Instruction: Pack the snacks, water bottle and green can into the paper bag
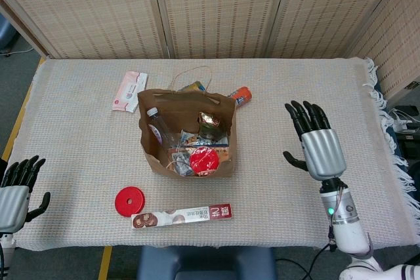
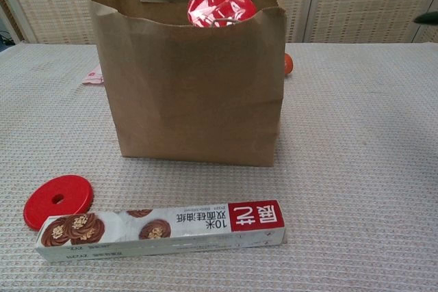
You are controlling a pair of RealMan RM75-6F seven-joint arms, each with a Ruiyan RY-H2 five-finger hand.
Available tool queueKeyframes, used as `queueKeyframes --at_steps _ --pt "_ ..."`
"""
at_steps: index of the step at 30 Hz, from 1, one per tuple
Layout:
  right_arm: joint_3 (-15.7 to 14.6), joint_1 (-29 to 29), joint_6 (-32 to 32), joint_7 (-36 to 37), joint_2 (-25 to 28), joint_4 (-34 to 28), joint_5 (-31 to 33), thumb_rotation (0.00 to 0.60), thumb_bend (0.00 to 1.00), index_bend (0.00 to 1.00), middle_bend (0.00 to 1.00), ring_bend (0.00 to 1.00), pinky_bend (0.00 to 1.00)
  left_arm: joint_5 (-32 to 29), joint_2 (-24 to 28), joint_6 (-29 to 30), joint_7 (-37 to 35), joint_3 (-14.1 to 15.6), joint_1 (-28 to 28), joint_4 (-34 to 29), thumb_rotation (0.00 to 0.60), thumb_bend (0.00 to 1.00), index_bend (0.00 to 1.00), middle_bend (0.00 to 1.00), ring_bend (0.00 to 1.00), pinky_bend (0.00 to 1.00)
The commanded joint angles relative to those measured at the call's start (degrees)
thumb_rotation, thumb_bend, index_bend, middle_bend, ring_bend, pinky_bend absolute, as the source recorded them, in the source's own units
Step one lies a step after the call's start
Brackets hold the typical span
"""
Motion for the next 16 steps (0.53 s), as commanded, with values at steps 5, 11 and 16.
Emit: queueKeyframes --at_steps 5,11,16 --pt "-10.3 -15.8 7.3 17.6 0.7 17.1 -11.2 0.6 0.07 0.0 0.01 0.0 0.06 -0.1 -0.2 0.1 1.0 -0.1 0.0 -0.1 0.6 0.45 0.05 0.0 0.0 0.0" --pt "-8.9 -18.2 7.2 21.3 -2.1 23.8 -12.4 0.6 0.07 0.0 0.0 0.0 0.01 -0.2 -0.3 0.2 1.6 -0.1 0.0 -0.3 0.6 0.45 0.04 0.0 0.0 0.0" --pt "-7.7 -18.8 5.2 19.5 -2.3 24.1 -12.5 0.6 0.07 0.0 0.0 0.0 0.0 -0.2 -0.3 0.1 1.3 -0.1 0.0 -0.2 0.6 0.45 0.04 0.0 0.0 0.0"
